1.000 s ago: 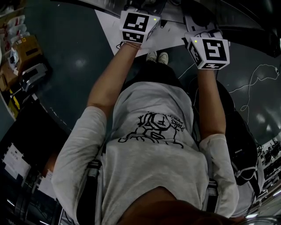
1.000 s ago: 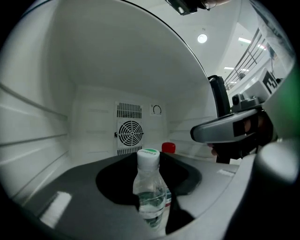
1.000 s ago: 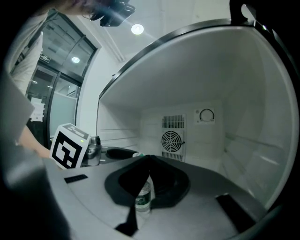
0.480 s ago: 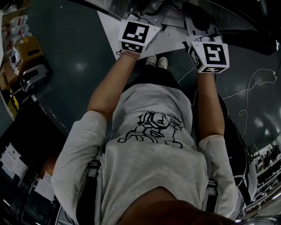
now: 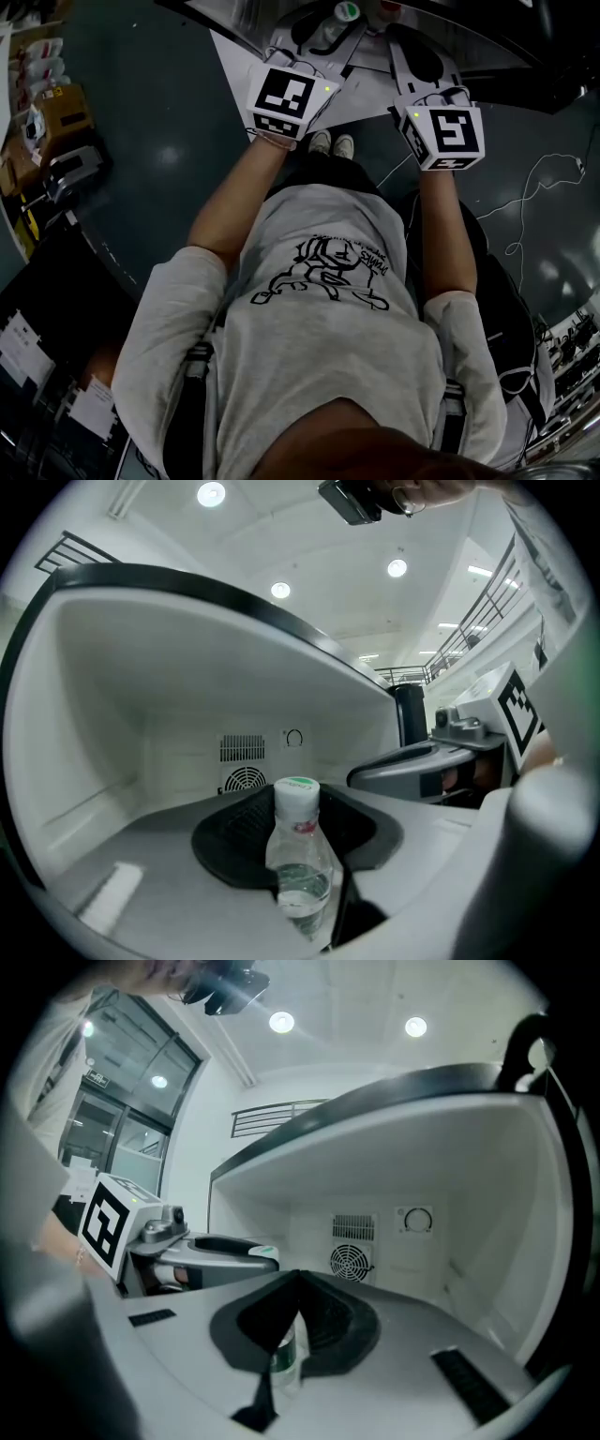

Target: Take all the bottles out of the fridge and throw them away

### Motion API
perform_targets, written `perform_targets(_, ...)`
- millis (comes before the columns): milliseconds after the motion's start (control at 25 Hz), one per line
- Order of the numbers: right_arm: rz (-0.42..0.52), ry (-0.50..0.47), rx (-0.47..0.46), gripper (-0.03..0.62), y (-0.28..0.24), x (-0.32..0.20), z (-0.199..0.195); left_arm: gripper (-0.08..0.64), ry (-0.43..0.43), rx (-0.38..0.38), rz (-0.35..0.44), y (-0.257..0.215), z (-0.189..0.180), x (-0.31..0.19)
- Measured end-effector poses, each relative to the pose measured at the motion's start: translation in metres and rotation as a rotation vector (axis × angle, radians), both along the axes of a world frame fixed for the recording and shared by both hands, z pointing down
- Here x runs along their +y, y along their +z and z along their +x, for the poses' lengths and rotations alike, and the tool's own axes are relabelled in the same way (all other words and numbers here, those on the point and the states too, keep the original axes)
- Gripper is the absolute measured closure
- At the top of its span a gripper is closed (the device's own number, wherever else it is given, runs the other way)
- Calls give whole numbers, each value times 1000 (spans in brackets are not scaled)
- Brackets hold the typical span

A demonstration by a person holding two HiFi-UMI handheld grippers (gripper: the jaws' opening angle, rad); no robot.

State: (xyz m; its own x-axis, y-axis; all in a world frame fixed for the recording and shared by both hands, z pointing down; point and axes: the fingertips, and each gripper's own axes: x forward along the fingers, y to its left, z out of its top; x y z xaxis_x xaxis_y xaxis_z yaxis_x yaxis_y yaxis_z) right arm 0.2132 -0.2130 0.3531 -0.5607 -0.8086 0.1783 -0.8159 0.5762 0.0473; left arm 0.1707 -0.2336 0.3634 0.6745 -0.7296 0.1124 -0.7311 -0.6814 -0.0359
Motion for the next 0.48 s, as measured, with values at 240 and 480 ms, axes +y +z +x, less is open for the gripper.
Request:
perform_targets(240, 12, -14, -3, 583, -16, 10, 3, 410, 32, 1, 21, -24, 7, 16)
perform_targets(480, -1, -8, -15, 583, -28, 16, 2, 410, 54, 12, 27, -40, 8, 29)
